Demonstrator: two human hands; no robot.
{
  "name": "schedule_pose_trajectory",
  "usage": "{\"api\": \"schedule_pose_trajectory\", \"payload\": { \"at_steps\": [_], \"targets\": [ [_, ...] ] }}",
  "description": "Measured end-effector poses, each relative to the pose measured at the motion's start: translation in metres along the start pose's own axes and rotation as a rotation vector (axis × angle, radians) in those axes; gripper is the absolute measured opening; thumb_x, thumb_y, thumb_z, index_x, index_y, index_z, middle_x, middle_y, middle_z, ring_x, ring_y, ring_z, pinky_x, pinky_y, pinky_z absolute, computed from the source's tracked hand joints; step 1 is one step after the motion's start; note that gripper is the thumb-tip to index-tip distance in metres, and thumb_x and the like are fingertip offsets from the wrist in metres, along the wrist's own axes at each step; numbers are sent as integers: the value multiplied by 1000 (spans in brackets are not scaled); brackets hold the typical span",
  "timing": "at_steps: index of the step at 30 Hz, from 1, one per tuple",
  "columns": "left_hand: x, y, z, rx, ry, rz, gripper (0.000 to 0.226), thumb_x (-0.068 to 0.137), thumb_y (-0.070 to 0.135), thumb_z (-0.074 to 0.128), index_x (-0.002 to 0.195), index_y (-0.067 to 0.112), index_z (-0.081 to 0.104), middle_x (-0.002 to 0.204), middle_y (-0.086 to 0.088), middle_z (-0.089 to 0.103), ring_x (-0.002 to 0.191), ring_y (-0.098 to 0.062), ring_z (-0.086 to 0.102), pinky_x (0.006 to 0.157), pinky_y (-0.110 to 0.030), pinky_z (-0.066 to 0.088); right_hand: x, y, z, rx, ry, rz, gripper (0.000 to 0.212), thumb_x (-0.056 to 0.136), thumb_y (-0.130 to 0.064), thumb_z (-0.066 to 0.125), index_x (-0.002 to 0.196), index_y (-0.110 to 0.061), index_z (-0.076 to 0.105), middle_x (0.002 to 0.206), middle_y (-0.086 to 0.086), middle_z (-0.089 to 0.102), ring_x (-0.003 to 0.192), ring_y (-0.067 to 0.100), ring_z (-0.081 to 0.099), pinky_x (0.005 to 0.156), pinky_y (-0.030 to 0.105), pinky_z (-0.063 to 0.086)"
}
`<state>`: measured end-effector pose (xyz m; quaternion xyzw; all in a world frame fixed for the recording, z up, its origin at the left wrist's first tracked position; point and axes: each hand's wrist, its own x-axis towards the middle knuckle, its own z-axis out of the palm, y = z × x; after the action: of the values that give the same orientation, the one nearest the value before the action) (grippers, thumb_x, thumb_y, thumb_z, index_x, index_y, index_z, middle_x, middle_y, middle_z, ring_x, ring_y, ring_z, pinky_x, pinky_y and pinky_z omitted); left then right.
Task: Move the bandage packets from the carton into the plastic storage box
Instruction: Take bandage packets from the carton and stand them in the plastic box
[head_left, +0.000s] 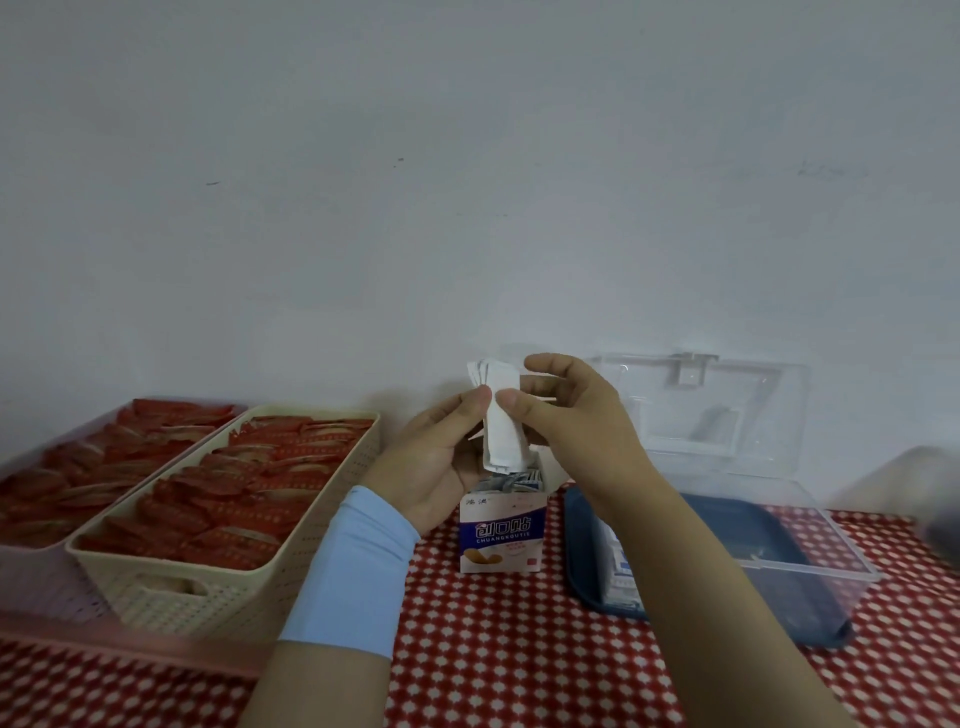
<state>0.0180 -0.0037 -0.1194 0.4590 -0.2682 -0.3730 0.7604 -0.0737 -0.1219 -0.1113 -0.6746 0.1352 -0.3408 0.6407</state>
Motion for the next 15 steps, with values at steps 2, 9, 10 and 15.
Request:
{"api": "schedule_pose_trajectory", "payload": {
  "at_steps": [2,9,10,15],
  "targets": [
    [0,0,2,-21,8,3,42,94,25,53,125,-2,62,119,-25,67,101,-31,68,85,-42,59,0,0,1,-101,57,-85,24,81,-17,81,98,-16,63,93,0,74,75,11,71,63,22,55],
    [3,0,2,-100,22,-59,31,100,23,50,115,3,67,114,-16,71,97,-22,70,89,-35,56,-6,-4,-4,-440,-56,-256,15,83,-28,78,75,-24,66,105,-17,68,101,-4,61,85,24,49],
    [3,1,2,-91,16,-64,31,100,24,50,115,4,68,114,-16,71,96,-21,71,87,-34,57,-7,-5,-4,-468,-82,-263,14,83,-28,78,74,-25,67,108,-19,66,105,-6,59,87,24,47],
    [1,0,0,-118,-31,-145,37,96,28,51,122,5,64,121,-16,69,107,-24,68,90,-35,56,-6,-5,-5,-463,-134,-286,16,84,-24,76,72,-29,67,116,-22,65,106,-4,61,90,25,50]
  ]
}}
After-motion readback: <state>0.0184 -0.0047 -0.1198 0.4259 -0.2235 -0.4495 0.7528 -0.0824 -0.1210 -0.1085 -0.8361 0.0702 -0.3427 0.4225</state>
